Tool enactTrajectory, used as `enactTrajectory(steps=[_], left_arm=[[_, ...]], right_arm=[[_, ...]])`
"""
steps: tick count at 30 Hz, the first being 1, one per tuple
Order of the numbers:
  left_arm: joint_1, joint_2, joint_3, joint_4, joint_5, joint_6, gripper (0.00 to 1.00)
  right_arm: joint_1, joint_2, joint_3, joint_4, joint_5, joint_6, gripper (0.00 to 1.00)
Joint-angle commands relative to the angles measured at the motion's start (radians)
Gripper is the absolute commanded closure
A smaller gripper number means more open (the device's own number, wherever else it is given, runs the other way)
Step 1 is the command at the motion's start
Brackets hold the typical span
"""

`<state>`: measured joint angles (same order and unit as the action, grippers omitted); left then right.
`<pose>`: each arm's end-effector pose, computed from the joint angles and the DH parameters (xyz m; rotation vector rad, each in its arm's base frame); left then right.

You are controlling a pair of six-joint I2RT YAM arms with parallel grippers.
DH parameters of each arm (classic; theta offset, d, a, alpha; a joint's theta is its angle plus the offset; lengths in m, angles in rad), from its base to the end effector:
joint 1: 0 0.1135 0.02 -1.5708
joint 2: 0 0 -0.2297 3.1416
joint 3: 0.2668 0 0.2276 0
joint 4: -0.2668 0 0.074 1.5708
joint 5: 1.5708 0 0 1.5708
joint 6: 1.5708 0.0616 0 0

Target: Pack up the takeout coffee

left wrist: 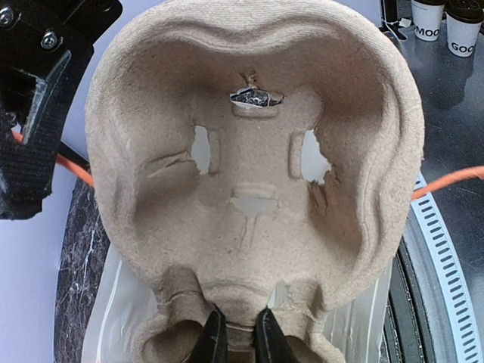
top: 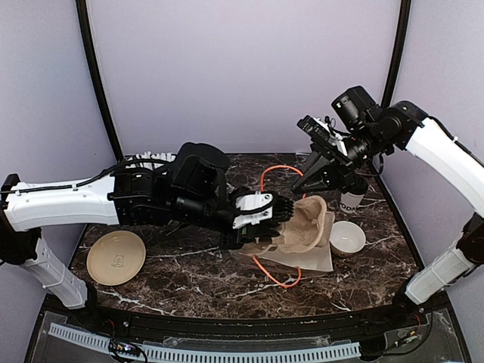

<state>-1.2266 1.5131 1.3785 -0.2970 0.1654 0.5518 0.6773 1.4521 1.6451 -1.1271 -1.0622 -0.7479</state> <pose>0.1102 -0.3374 0.3164 1.6555 1.2034 -0.5931 0.1678 0.2040 0.3590 -1.7513 1.3789 1.2592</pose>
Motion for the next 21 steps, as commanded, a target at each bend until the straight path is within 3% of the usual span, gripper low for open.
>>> enactTrajectory(steps=[1,12,17,21], left_arm=[[0.001,0.003,-0.006,-0.049,-0.029,-0.011,0.86],[0.001,0.053,0.032,-0.118,-0.081,0.006,0.86],[0.005,0.145,0.118,-0.218,-0.181,-0.040,0.86],[0.006,0.221,0.211,-0.309,-0.208,-0.076,0.85]], right_arm=[[0.007,-0.015,-0.005,-0.002,-0.007,-0.010,1.00],[-0.016,0.011,0.018,0.074,0.061,0.082,0.94],[-0.053,0.014,0.054,0.063,0.046,0.090,0.67],[-0.129,0.030,0.108,-0.047,-0.031,0.016,0.47]])
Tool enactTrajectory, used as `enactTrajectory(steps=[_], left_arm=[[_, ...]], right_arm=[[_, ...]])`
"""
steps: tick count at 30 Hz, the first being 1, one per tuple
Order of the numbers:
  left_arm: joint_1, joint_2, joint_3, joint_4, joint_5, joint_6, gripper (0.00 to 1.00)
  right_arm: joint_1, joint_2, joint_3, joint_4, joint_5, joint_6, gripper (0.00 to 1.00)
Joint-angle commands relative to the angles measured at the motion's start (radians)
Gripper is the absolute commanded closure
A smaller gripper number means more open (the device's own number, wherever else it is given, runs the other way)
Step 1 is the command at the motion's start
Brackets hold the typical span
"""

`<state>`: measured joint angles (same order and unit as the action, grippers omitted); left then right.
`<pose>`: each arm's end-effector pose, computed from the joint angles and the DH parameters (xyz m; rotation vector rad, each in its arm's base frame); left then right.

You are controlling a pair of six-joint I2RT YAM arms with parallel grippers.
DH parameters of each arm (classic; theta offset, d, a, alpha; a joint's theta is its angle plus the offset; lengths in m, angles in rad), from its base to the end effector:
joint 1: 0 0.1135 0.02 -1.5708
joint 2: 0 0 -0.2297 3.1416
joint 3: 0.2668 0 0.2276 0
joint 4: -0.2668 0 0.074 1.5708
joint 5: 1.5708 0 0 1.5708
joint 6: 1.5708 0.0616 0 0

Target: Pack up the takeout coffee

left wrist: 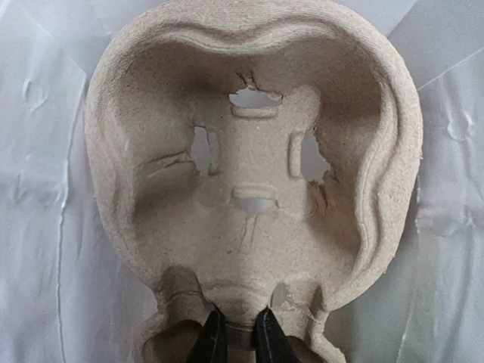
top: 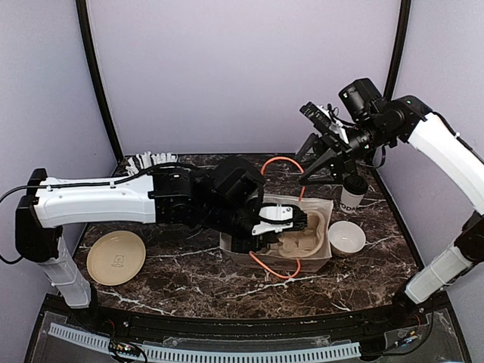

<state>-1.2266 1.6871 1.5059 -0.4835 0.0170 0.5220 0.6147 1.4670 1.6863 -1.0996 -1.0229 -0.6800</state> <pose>0.1273 -0.3582 0.2775 1.7442 1.4464 -0.3987 0.1862 0.1958 0.3665 -1.6561 1.4651 1.1904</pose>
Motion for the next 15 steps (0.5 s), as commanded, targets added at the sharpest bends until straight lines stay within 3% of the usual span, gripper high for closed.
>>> enactTrajectory(steps=[1,4,7,9,12,15], left_arm=[[0.006,0.057,0.109,-0.144,-0.061,-0.049,0.85],[0.006,0.086,0.141,-0.171,-0.063,-0.055,0.84],[0.006,0.100,0.171,-0.197,-0.071,-0.054,0.85],[0.006,0.116,0.194,-0.218,-0.079,-0.055,0.84],[0.006,0.130,0.213,-0.238,-0.083,-0.063,0.84],[0.006,0.139,0.233,-0.269,-0.092,-0.069,0.84]], right_arm=[[-0.091,0.022,0.087,-0.123,-0.092,-0.091,0.42],[-0.177,0.052,0.131,-0.258,-0.126,-0.205,0.33],[-0.280,0.084,0.101,-0.237,-0.149,-0.206,0.33],[-0.332,0.105,0.034,-0.091,-0.130,-0.093,0.37],[-0.357,0.130,-0.124,0.278,0.040,0.218,0.44],[-0.352,0.191,-0.233,0.474,0.203,0.338,0.46]])
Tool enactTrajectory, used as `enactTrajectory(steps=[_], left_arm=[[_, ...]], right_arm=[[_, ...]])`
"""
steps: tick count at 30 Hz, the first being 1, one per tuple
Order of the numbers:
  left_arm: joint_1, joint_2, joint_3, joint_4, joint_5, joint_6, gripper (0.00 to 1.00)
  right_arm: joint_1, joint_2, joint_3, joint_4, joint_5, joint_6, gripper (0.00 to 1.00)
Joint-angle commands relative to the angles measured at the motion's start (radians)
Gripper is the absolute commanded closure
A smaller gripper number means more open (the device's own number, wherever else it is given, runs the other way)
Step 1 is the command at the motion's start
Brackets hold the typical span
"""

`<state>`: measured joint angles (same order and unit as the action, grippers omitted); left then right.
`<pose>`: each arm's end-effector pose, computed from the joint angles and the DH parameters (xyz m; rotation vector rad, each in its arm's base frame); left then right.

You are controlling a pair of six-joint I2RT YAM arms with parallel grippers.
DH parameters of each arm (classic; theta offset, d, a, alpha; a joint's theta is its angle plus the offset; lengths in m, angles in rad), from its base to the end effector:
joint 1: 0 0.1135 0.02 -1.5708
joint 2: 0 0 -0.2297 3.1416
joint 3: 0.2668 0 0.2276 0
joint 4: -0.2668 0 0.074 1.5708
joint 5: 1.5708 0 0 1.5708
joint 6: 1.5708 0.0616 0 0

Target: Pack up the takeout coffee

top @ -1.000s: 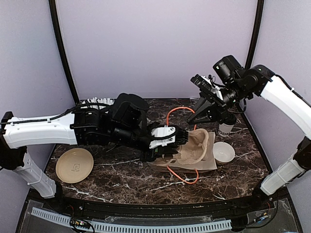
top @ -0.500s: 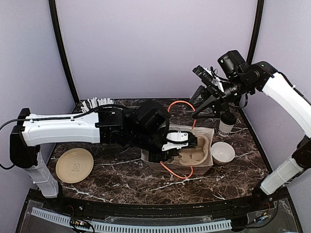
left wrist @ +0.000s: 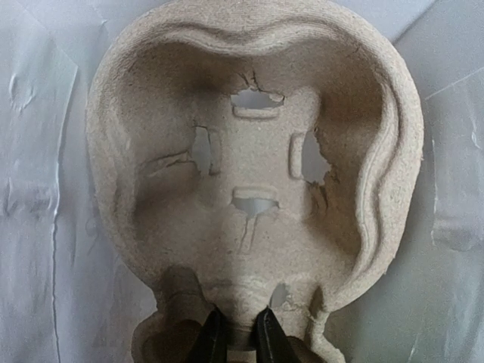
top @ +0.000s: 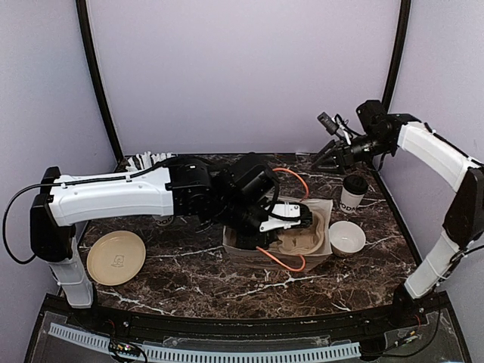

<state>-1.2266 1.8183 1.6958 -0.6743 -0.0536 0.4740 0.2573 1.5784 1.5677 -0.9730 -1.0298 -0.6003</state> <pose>0.1368 -0.3719 0.2720 1.7761 1.5940 -0.2979 0.2772 0.1275 0.3128 -1.2458 1.8280 1.1032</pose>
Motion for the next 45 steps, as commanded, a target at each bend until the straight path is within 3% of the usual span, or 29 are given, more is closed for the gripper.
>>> enactTrajectory(steps=[1,14,30,37,45], left_arm=[[0.006,0.013,0.047,-0.085,-0.026,-0.024,0.84],[0.006,-0.004,0.056,-0.190,-0.080,-0.059,0.84],[0.005,-0.054,0.062,-0.335,-0.048,-0.113,0.82],[0.004,-0.025,0.048,-0.384,0.021,-0.142,0.81],[0.004,0.020,0.037,-0.396,0.050,-0.160,0.81]], right_arm=[[0.009,0.131,-0.111,0.354,0.219,0.262,0.47],[0.259,0.486,0.010,0.227,0.414,0.233,0.51],[0.454,0.611,0.063,-0.063,0.197,-0.024,0.51],[0.440,0.623,0.104,-0.126,0.181,-0.052,0.51],[0.321,0.493,0.100,-0.109,0.275,-0.028,0.50]])
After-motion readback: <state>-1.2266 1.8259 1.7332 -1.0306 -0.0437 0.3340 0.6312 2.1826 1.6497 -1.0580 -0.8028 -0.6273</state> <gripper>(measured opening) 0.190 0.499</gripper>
